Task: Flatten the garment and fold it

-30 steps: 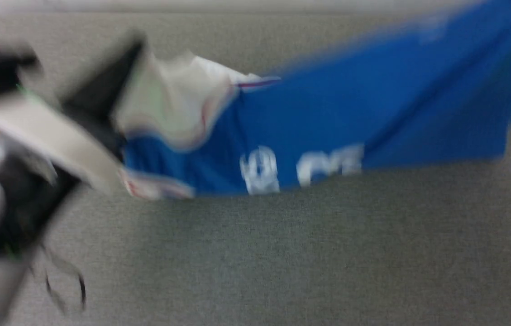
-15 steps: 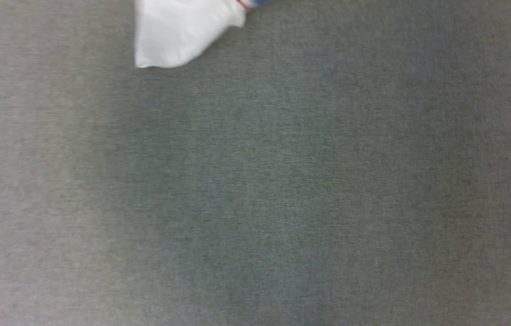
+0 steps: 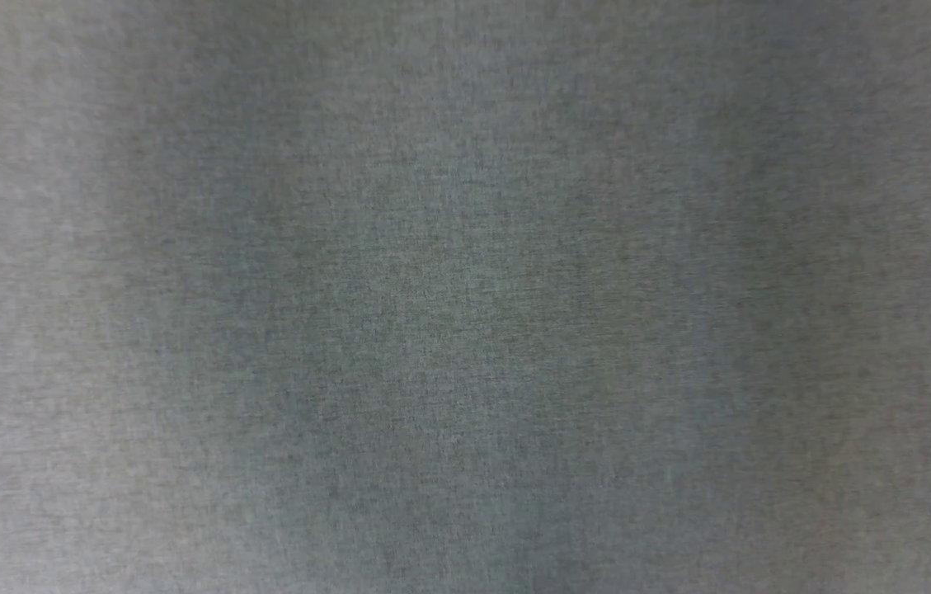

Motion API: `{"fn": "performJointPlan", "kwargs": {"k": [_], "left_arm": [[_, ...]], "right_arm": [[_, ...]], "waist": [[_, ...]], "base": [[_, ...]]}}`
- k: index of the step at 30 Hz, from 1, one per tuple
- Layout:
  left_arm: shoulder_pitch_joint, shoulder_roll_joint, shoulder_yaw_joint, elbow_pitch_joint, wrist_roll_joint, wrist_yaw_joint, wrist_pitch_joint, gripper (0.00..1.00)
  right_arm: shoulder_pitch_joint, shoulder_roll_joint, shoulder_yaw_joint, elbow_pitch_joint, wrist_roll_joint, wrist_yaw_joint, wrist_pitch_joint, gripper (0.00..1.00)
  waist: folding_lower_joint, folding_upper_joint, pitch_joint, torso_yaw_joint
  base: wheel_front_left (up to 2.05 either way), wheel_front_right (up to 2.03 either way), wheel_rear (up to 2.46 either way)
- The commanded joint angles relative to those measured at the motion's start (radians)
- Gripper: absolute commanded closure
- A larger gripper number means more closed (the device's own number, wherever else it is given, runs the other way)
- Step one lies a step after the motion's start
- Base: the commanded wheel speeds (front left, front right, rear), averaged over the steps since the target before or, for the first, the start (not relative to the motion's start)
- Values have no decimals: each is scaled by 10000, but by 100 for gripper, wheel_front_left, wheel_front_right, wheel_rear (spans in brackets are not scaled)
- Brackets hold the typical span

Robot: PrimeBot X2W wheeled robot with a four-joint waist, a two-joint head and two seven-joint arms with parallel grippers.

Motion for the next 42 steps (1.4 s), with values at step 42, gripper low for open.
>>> {"fn": "performJointPlan", "kwargs": {"k": [42], "left_arm": [[17904,1614,-1235,-6426,-4434,964,-326,100]], "right_arm": [[15712,-885,-1910,-7277,3562,-11,1538,100]], "waist": [[-1,0,-3226,1185]], "base": [[0,0,0]]}}
